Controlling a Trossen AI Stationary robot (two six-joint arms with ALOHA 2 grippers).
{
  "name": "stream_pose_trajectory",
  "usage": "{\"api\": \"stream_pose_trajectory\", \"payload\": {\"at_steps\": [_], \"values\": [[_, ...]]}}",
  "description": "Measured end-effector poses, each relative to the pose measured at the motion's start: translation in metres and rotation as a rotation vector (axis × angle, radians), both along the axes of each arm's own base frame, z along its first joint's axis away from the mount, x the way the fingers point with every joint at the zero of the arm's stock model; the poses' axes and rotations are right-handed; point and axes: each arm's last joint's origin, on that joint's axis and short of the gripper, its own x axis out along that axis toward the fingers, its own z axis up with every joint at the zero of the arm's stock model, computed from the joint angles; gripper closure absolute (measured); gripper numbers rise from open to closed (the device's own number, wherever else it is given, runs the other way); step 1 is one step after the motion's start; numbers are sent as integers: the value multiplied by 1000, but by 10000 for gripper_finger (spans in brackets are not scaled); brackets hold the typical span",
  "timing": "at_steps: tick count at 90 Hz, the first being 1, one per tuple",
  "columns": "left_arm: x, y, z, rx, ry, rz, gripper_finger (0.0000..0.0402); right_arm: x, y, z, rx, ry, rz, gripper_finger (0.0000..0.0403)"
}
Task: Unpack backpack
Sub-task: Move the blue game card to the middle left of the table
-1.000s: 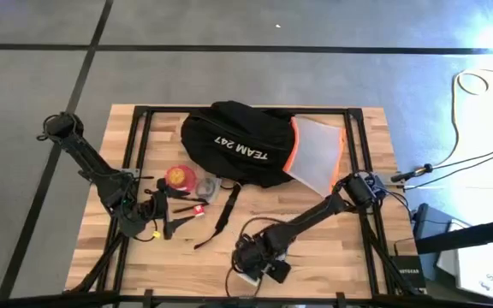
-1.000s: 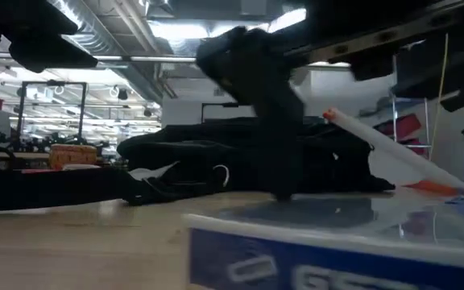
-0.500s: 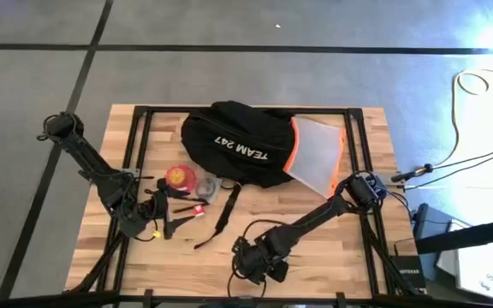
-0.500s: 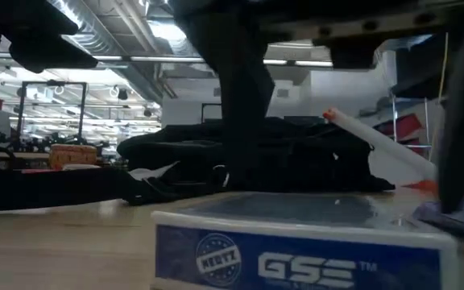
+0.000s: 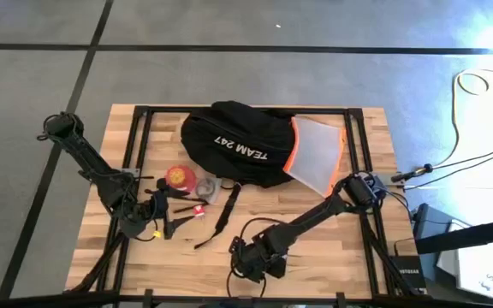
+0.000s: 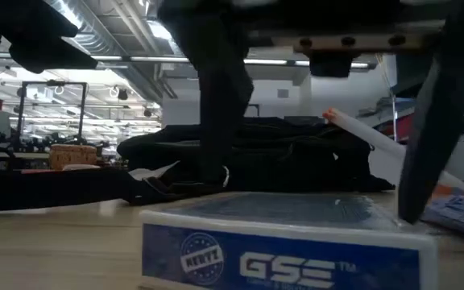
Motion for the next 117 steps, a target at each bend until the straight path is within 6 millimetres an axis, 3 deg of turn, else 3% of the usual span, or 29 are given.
{"api": "stream_pose_trajectory", "payload": {"at_steps": [24,55,89,117], "values": [[0,0,0,-3,-2,1,38,8,-9,-2,41,-1,-23,36],[0,0,0,1,0,1,38,5,-9,-20,64,117,-34,36],[0,0,0,1,-1,2,38,4,-9,-21,63,135,-104,109],[0,0,1,3,-9,6,38,8,-7,-15,81,152,-225,100]]}}
